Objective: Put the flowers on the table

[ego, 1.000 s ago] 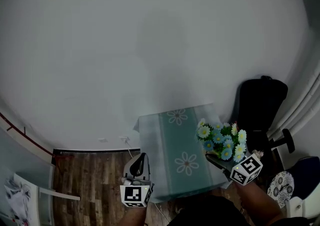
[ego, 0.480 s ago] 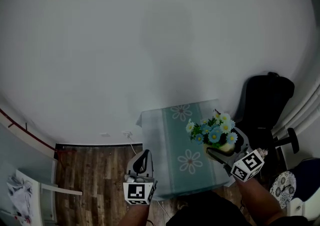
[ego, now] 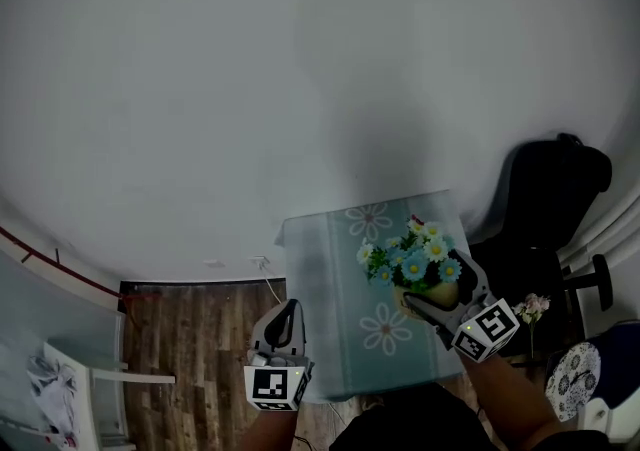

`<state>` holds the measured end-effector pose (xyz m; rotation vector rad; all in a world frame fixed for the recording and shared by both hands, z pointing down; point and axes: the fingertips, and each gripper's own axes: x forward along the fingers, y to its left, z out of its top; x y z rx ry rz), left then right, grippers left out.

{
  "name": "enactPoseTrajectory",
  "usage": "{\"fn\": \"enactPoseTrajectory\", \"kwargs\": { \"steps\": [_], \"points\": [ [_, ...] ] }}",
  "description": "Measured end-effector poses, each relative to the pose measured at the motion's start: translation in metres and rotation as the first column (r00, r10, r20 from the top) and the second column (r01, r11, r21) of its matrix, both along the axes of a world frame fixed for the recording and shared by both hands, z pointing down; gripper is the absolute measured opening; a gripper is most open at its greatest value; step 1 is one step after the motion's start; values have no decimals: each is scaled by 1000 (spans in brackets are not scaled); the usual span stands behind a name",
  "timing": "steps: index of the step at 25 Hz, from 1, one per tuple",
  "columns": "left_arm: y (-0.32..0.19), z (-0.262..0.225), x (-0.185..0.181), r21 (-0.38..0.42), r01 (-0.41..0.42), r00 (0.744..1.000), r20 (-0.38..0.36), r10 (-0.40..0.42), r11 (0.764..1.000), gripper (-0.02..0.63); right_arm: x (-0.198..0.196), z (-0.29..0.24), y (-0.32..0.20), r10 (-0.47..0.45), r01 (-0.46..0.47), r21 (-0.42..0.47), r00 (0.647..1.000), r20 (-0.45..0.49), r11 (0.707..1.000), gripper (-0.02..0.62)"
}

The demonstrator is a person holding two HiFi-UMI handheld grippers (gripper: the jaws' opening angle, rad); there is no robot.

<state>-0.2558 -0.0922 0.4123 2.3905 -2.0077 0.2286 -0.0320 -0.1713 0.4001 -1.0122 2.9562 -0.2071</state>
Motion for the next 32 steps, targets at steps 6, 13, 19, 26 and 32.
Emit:
{"fn": "enactPoseTrajectory", "kwargs": {
  "steps": [6,13,19,26,32],
  "points": [
    [-38,20,9,-16,-2,1000,-6,2,1000,5,4,20,-33,3,-2,-22,1000,4,1000,541],
    [-82,47,20,-38,-16,999,-29,15,999,5,3,52,-65,6,-6,-57,1000,-9,998,540],
    [-97,74,18,-86,-10,999,-32,7,996,5,-7,79,-88,-4,3,-73,1000,-11,997,540],
    [-125,93,17,-106,-2,999,-54,-4,994,5,-18,108,-115,-10,9,-97,1000,-14,995,538],
    [-135,116,16,-122,5,997,-71,-13,993,5,-22,140,-129,-8,5,-117,1000,-25,993,538]
  ]
}}
